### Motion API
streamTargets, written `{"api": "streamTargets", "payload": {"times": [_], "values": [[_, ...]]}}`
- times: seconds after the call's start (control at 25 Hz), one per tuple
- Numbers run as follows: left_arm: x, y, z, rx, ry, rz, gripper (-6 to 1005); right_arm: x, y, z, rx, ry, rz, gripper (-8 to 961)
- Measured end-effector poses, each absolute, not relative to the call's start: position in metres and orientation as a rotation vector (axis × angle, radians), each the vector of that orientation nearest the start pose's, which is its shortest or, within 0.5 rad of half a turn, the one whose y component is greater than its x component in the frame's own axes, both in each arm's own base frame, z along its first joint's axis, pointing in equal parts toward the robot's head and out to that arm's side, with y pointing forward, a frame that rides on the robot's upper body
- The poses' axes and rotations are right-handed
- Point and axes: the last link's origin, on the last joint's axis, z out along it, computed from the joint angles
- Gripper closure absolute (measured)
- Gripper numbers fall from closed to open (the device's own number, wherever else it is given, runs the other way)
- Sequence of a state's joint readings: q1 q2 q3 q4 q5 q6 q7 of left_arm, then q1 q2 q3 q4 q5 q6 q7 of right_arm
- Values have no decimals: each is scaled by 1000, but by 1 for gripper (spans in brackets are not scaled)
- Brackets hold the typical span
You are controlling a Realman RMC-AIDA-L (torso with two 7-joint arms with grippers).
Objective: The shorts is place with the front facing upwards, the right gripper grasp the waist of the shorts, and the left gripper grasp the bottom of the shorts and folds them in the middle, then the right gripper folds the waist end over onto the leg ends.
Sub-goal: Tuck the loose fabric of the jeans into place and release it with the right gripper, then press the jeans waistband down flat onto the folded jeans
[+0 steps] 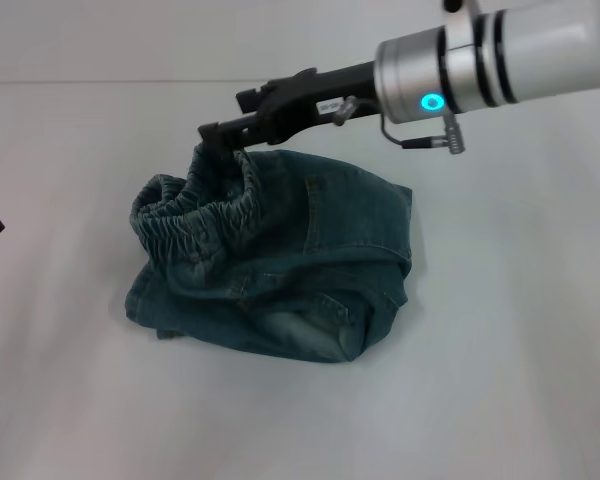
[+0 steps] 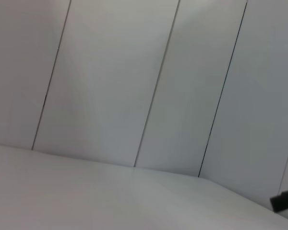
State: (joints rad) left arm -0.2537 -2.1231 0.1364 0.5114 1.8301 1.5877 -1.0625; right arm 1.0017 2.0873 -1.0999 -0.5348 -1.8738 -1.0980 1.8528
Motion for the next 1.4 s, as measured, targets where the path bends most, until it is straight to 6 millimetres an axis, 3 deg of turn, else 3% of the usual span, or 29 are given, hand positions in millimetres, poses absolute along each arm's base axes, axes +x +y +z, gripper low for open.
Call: {"api": "streamTargets", "payload": {"times": [0.2, 0.36, 0.64, 0.88, 1.0, 1.16, 1.4], "values": [[-363, 246, 44, -1927, -769, -953, 999, 106, 425, -46, -2826, 693, 566, 97], [-362, 245, 45, -1938, -774, -966, 999, 123, 413, -19, -2895, 685, 587, 98], [-352, 240, 57, -2047, -795, -1025, 961, 185, 380, 26, -2880, 729, 578, 98], [-319, 245, 60, -2240, -701, -1179, 926, 233, 361, 47, -2732, 812, 647, 98], [-300, 262, 46, -2359, -691, -1204, 919, 241, 351, 49, -2751, 814, 664, 98], [-268, 297, 6, -2600, -737, -1091, 910, 247, 341, 51, -2778, 826, 662, 98], [-242, 332, -41, -2674, -808, -913, 758, 251, 338, 47, -2792, 821, 631, 97]]}}
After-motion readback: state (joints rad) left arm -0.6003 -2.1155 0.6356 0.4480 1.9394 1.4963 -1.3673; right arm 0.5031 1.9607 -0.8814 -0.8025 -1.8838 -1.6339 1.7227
